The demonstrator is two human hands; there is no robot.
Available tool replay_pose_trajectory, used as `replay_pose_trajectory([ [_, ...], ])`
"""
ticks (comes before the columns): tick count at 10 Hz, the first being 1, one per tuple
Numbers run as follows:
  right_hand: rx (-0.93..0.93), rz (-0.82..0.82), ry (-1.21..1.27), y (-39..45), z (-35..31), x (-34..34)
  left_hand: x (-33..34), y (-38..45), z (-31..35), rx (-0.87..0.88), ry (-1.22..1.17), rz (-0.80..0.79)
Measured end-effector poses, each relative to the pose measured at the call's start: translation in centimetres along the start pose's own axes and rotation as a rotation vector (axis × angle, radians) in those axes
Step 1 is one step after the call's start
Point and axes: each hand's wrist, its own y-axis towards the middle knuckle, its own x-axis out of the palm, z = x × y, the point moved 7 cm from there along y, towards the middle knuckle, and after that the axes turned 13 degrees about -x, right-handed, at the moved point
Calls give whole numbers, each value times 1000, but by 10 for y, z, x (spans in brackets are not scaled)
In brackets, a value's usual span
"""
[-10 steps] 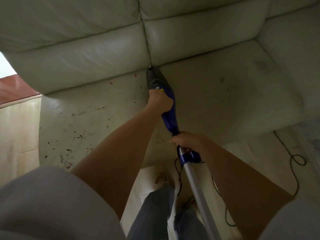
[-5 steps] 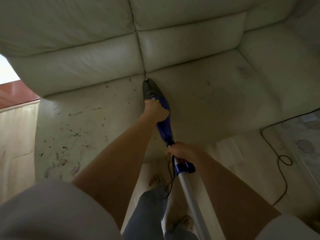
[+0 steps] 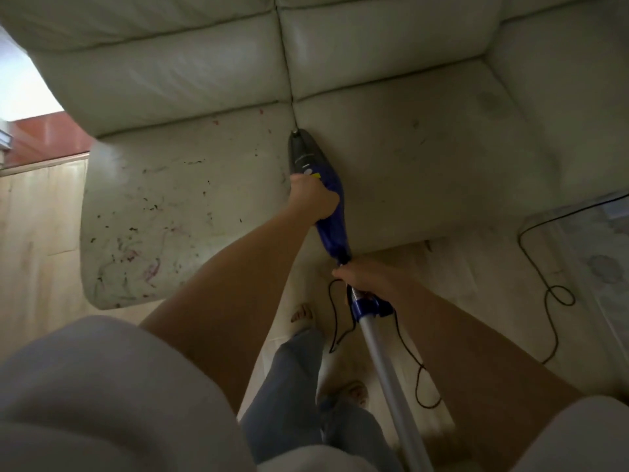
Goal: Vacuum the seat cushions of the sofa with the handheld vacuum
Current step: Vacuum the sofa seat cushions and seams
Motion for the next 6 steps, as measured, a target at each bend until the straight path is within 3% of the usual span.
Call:
replay_pose_trajectory([
  [2,-25,21,-152,51,-27,-13,-5,58,9,-17,-24,38],
  [3,-23,26,-140,78,-43,-25,-16,82,33,46,96,40],
  [4,6,30,-102,98,-52,-34,-18,101,42,8,-83,21],
  [6,3,74,-18,119,-69,-39,-17,128,56,12,72,-65],
])
